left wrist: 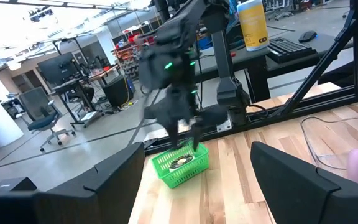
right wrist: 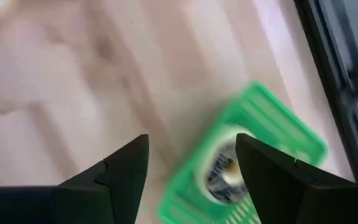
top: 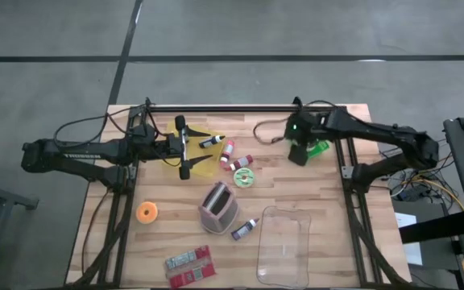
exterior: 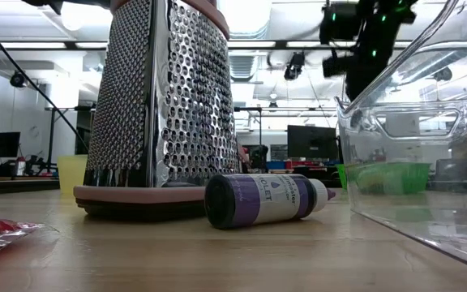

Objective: Pick & Place Food Item
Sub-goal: Put the red food coloring into the yellow bin

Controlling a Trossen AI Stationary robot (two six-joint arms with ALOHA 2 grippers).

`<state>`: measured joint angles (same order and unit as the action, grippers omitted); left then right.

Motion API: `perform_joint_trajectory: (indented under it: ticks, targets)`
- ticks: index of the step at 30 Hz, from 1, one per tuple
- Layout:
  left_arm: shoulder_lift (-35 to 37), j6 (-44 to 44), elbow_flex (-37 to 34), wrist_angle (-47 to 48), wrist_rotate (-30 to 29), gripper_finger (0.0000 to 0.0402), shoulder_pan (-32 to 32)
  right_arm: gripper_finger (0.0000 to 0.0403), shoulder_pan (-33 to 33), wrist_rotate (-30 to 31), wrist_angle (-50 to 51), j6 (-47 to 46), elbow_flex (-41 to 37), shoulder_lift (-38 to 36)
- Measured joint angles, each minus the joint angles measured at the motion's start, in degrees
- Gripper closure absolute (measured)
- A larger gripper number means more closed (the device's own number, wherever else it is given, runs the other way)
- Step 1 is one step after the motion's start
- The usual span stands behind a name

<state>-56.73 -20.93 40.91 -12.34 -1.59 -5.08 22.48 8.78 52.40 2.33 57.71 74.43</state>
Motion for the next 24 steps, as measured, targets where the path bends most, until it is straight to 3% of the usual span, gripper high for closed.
perform_joint_trajectory:
  ticks: [11, 24]
  targets:
    - [0.0, 0.2, 0.0, 0.0, 0.0, 0.0106, 0.0, 0.0170, -20.6, -1.5, -15.1, -3.3, -0.1, 1.3]
    - [1.2, 0.6, 0.0, 1.7, -0.4, 0.0106, 0.0, 0.0170, -19.0, -4.9, -16.6, 7.8, 8.1, 15.7]
